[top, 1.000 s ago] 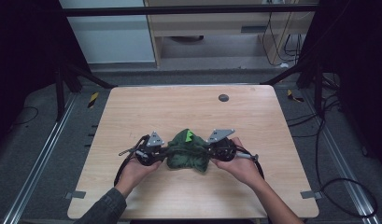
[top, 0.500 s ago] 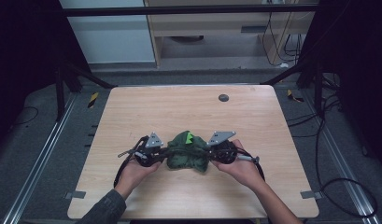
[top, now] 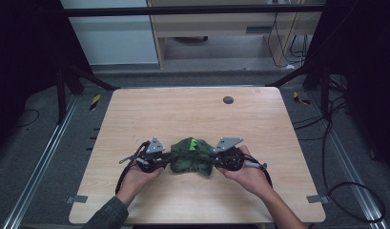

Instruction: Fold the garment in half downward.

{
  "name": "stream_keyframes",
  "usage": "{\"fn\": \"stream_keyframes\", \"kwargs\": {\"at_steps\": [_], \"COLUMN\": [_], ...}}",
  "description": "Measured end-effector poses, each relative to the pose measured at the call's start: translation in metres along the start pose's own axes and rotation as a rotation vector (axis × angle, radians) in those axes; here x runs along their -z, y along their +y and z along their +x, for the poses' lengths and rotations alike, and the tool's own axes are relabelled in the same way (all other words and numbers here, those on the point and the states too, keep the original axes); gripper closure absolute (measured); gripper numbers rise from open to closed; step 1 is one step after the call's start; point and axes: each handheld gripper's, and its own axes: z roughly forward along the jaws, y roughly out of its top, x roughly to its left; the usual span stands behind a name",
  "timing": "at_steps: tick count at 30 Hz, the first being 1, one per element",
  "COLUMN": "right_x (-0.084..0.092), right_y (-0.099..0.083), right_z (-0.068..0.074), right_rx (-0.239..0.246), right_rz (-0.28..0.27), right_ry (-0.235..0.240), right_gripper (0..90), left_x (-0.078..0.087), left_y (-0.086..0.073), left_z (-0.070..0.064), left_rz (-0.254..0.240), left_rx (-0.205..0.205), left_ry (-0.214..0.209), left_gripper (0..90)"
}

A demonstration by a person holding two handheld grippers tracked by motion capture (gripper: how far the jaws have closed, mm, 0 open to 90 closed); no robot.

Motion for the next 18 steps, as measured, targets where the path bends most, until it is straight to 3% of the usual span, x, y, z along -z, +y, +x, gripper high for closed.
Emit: {"fn": "stream_keyframes", "kwargs": {"at_steps": [18], "right_x": [0.0038], "right_y": [-0.0090], "right_z": [0.0073], "right_rx": [0.000], "right_rz": [0.010], "right_ry": [0.008], "right_gripper": [73.3], "left_x": [0.0019], "left_y": [-0.0064], "left_z": [-0.0023], "left_rz": [-0.016], "left_rx": [0.015], "left_ry": [0.002], "left_gripper": [75.5]}}
